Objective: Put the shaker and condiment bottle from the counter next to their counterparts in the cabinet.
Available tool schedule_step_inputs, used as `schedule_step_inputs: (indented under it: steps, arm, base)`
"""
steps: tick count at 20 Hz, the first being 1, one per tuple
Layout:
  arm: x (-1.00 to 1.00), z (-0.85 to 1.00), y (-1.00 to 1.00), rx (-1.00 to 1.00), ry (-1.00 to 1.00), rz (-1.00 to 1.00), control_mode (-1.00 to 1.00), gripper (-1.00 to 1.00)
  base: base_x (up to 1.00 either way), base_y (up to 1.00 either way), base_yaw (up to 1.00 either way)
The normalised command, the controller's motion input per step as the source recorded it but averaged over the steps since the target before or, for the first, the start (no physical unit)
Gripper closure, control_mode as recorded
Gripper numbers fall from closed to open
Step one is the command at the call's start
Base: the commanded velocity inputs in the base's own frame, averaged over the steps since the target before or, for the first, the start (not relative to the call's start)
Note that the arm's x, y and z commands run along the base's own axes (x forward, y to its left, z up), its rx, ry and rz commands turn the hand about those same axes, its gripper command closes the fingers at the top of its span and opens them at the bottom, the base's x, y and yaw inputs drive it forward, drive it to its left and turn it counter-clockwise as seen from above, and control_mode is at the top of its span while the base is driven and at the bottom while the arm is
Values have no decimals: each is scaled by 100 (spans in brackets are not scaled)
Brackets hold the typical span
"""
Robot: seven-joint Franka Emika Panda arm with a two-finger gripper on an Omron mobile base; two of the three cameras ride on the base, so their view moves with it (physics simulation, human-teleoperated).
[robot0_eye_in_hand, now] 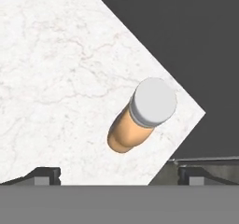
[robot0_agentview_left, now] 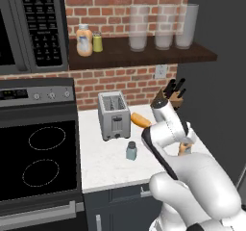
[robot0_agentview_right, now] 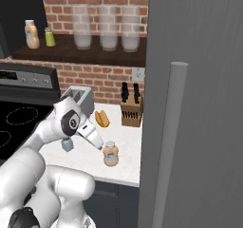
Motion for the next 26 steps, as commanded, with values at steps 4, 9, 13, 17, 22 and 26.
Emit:
schedule_step_inputs:
  steps: [4,9,13,17,22,26]
  arm:
    - [-2,-12,-3,0,0,0,-100,-100]
    - [-15,-7,0,-1,-5,0,-100,-100]
    - [-13,0,-13,0,-10,-2,-100,-100]
    - [-1,0,-14,0,-10,-3,-100,-100]
    - [0,0,-4,0,-4,0,-100,-100]
    - [0,-4,0,0,-4,0,-100,-100]
  base:
    - [0,0,0]
    - [0,0,0]
    - [0,0,0]
    - [0,0,0]
    - [0,0,0]
    - [0,0,0]
